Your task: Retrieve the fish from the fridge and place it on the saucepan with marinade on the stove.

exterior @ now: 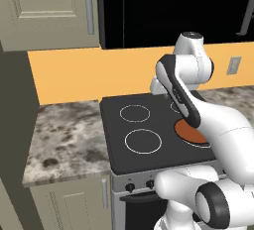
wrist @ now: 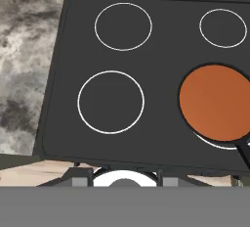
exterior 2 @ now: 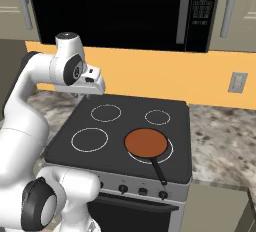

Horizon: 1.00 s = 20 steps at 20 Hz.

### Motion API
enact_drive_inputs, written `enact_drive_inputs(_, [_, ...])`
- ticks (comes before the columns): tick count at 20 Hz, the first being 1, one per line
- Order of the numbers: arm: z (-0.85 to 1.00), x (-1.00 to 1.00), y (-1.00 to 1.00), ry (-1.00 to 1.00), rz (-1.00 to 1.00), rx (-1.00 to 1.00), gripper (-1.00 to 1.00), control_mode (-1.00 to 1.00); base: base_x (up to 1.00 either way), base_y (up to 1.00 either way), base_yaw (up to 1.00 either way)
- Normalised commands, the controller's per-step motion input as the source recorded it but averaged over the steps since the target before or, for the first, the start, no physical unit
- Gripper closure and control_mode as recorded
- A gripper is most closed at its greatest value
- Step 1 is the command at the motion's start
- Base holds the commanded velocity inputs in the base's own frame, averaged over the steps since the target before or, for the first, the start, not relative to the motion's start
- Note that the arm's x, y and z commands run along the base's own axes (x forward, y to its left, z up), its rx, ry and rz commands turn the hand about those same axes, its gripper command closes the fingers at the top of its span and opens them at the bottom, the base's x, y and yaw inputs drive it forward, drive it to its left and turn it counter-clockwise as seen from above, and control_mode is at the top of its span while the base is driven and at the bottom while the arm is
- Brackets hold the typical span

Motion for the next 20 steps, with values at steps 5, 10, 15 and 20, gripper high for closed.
enact_drive_inputs(5, [0.00, 0.00, 0.00, 0.00, 0.00, 0.00, -1.00, 1.00, 0.00, 0.00, 0.00])
enact_drive_inputs(10, [0.00, 0.00, 0.00, 0.00, 0.00, 0.00, -1.00, 1.00, 0.00, 0.00, 0.00])
enact_drive_inputs(15, [0.00, 0.00, 0.00, 0.00, 0.00, 0.00, -1.00, 1.00, -0.45, 0.02, 0.00])
enact_drive_inputs(20, [0.00, 0.00, 0.00, 0.00, 0.00, 0.00, -1.00, 1.00, -0.99, 0.08, 0.00])
